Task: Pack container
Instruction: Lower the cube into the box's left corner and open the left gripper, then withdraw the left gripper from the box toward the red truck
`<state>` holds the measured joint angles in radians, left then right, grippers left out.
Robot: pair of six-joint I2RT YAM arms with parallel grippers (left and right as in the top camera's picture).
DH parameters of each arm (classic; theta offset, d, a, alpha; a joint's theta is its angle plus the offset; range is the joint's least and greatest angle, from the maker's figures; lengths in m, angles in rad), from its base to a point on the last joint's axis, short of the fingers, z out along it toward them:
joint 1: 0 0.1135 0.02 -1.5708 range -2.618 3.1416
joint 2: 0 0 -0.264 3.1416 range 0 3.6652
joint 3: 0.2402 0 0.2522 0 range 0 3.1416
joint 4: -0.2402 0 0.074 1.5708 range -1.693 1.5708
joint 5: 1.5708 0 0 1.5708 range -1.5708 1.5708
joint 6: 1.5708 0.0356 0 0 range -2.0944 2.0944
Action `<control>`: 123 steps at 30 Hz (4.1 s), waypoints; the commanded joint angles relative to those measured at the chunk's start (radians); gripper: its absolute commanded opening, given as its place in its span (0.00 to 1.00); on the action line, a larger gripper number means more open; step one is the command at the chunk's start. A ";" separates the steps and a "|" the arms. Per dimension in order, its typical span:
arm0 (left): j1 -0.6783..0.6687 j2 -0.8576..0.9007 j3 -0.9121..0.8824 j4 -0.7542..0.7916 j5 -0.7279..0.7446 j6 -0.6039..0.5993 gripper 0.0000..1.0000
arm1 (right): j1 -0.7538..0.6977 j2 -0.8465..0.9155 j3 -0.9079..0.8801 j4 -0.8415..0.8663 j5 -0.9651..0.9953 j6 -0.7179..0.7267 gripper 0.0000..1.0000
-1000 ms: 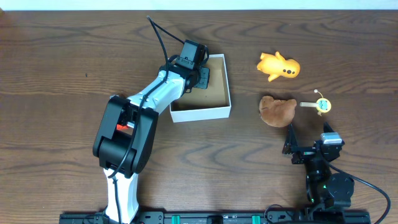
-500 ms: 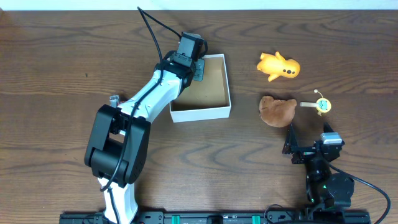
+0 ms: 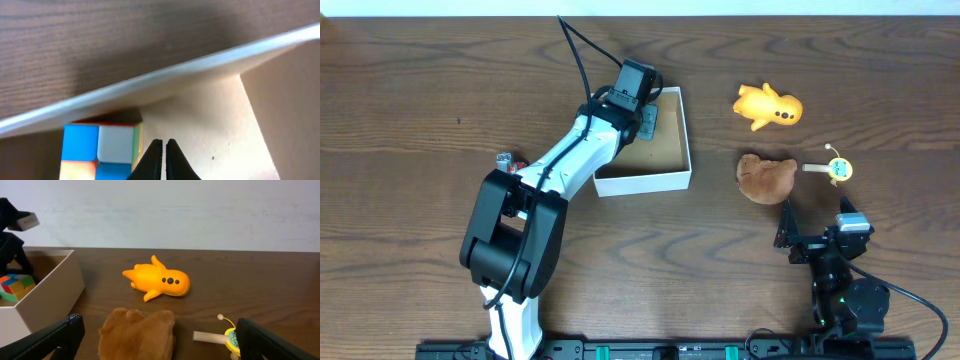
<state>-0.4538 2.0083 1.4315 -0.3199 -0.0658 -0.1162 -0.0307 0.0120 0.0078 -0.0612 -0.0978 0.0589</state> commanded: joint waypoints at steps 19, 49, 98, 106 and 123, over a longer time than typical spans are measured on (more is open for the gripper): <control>0.001 0.012 0.004 -0.016 -0.033 0.170 0.06 | -0.008 -0.006 -0.002 -0.002 -0.004 -0.012 0.99; 0.004 0.012 -0.021 -0.046 0.024 0.191 0.06 | -0.008 -0.006 -0.002 -0.003 -0.004 -0.012 0.99; -0.007 -0.145 0.093 -0.109 -0.213 0.183 0.07 | -0.008 -0.005 -0.002 -0.003 0.004 -0.012 0.99; 0.076 -0.360 0.096 -0.235 -0.280 0.069 0.37 | -0.008 -0.005 -0.002 -0.003 0.004 -0.012 0.99; 0.402 -0.402 0.050 -0.702 -0.230 -0.177 0.98 | -0.008 -0.005 -0.002 -0.003 0.003 -0.012 0.99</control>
<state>-0.0830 1.5845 1.4960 -1.0222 -0.3344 -0.2394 -0.0307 0.0120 0.0078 -0.0616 -0.0971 0.0589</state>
